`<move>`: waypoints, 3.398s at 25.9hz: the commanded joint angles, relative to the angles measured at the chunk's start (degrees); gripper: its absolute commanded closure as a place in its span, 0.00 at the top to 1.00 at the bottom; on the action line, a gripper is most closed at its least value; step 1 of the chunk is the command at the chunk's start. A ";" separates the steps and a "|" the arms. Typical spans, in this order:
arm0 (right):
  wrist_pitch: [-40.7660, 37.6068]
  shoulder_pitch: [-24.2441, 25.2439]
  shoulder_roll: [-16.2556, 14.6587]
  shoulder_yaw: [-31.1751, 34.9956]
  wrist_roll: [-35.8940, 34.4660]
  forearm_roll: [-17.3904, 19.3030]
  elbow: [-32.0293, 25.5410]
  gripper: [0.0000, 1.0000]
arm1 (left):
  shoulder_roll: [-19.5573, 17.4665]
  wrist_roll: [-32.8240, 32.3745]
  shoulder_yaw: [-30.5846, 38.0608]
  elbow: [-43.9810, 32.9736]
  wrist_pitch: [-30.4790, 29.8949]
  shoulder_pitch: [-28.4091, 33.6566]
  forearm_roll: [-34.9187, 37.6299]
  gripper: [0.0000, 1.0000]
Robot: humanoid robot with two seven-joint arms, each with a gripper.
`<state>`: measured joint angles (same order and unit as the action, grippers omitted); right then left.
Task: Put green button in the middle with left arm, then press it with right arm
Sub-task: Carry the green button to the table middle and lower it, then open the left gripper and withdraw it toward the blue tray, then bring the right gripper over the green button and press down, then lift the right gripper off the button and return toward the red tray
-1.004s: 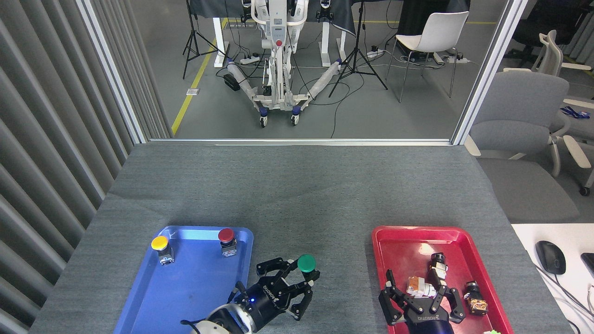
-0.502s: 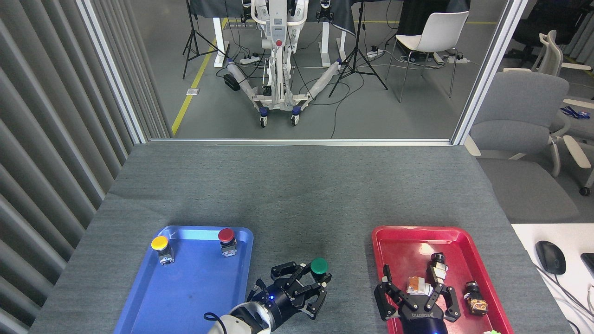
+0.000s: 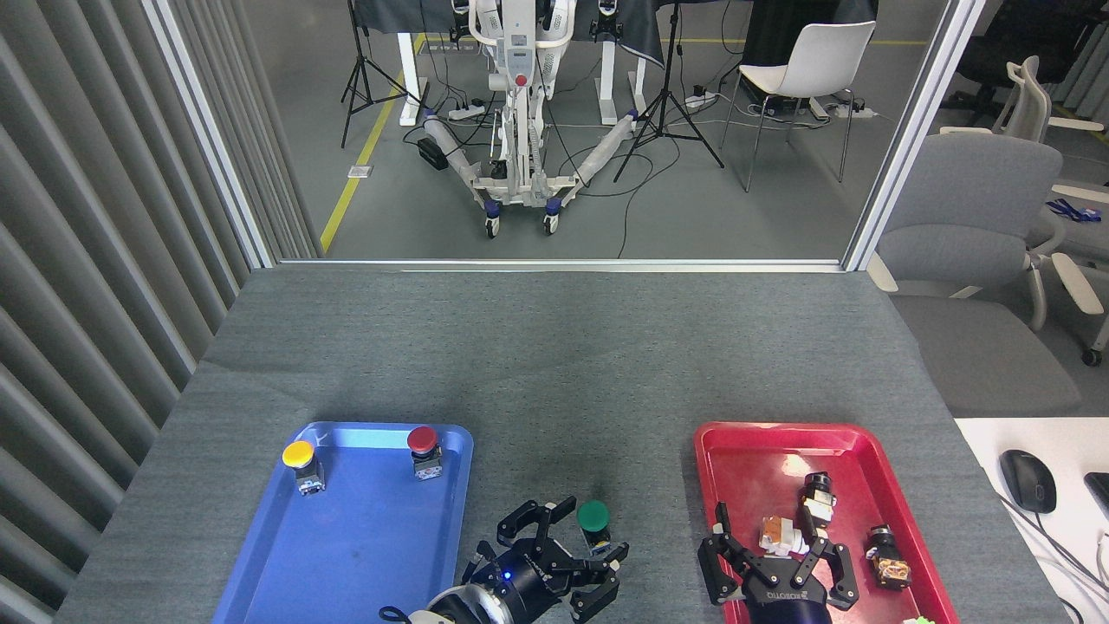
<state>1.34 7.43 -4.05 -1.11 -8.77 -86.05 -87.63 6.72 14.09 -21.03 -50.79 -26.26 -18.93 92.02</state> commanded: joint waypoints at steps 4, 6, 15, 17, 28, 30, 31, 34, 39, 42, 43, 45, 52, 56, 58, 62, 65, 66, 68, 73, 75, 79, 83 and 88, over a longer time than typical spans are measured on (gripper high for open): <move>0.33 -0.83 0.53 -1.35 0.60 -4.30 1.85 0.87 | -5.14 -0.20 0.64 -14.59 1.29 7.94 -0.71 0.99; 0.42 -1.71 0.97 -3.64 1.04 -6.50 3.52 0.78 | -6.81 -0.20 1.87 -19.61 2.26 11.46 -1.76 0.99; 0.24 -5.23 3.43 -11.55 1.21 -9.40 5.63 0.48 | -12.08 0.33 14.79 -37.62 13.69 28.68 -2.99 0.99; 0.42 -6.99 3.87 -13.39 1.21 -10.01 8.00 0.36 | -11.64 -0.29 20.59 -41.32 13.16 30.53 -6.77 0.99; 3.32 -10.77 7.74 -17.88 4.64 -11.59 14.59 0.14 | -12.35 0.59 24.38 -44.48 14.30 30.97 -13.45 0.99; 3.58 -10.77 7.65 -17.79 4.64 -11.68 14.86 0.14 | -12.43 0.24 24.29 -44.48 14.22 31.15 -13.54 0.99; 3.67 -10.68 7.57 -17.61 4.64 -11.59 15.03 0.14 | -12.43 0.24 24.37 -44.48 14.22 31.32 -13.45 0.99; 3.67 -10.24 7.30 -16.91 4.55 -11.16 15.30 0.14 | -12.52 0.06 24.37 -44.48 13.78 31.59 -13.54 0.99; 4.02 -10.15 7.21 -16.82 4.47 -11.16 17.41 0.15 | -13.40 -0.03 24.64 -44.48 13.69 31.41 -13.89 0.99; 6.22 -10.15 7.39 -16.91 4.29 -11.33 19.60 0.18 | -14.10 -0.03 24.64 -44.57 13.69 31.24 -13.98 0.99; 6.40 -10.15 7.39 -17.00 4.29 -11.33 20.22 0.18 | -14.28 -0.03 24.64 -44.57 13.69 31.24 -13.98 0.99; 6.57 -10.15 7.30 -17.00 3.94 -11.24 20.83 0.18 | -14.28 -0.03 24.64 -44.48 13.86 31.32 -14.07 0.99; 8.59 -10.06 7.74 -17.00 2.36 -10.80 19.34 0.21 | -14.28 -0.20 24.73 -44.39 14.22 31.32 -18.81 0.99; 9.82 -10.06 7.92 -17.17 1.48 -10.80 16.44 0.25 | -14.19 -0.46 24.73 -45.01 13.78 31.15 -18.72 0.99; 10.70 -10.06 7.92 -17.26 -0.02 -10.72 15.47 0.27 | -14.46 -1.78 24.90 -44.74 13.95 30.80 -18.55 0.99; 13.60 -9.89 7.92 -17.44 -1.34 -10.63 14.07 0.46 | -20.25 -4.07 26.04 -45.10 11.58 31.15 -18.72 0.99; 15.10 -8.83 7.57 -17.18 -1.51 -10.54 12.49 0.76 | -20.78 -4.42 27.10 -44.92 9.29 31.59 -18.99 0.99; 15.36 -8.30 7.30 -16.91 -1.86 -10.54 11.61 0.90 | -20.70 -4.42 27.63 -45.01 9.29 32.11 -18.99 0.99; 15.27 -6.63 7.13 -16.03 -3.36 -10.45 9.41 0.99 | -20.61 -4.42 28.51 -44.92 9.29 32.99 -18.99 0.99; 14.04 -2.77 5.98 -11.20 -4.15 -10.19 3.96 1.00 | -19.55 -4.51 28.68 -45.18 8.86 33.61 -19.16 0.99; 12.02 -0.48 5.72 -8.83 -4.15 -10.19 0.97 1.00 | -18.94 -4.60 28.86 -46.77 8.68 35.36 -19.34 0.99; 8.68 2.51 4.14 -3.73 -3.88 -10.10 -1.93 1.00 | -18.06 -4.07 28.86 -46.59 9.21 36.33 -19.25 0.99; 8.50 2.59 2.47 -2.41 -3.80 -6.76 -1.93 1.00 | -17.88 -3.80 28.68 -46.50 8.68 34.66 -19.43 0.99; 8.15 3.12 2.12 -2.50 -3.97 -4.74 -1.93 1.00 | -17.97 -4.95 28.59 -44.40 9.38 30.98 -19.34 0.99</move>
<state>9.70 10.05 -1.68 -3.71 -12.58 -91.72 -89.54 -11.07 9.71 7.60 -96.47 -17.13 13.87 72.61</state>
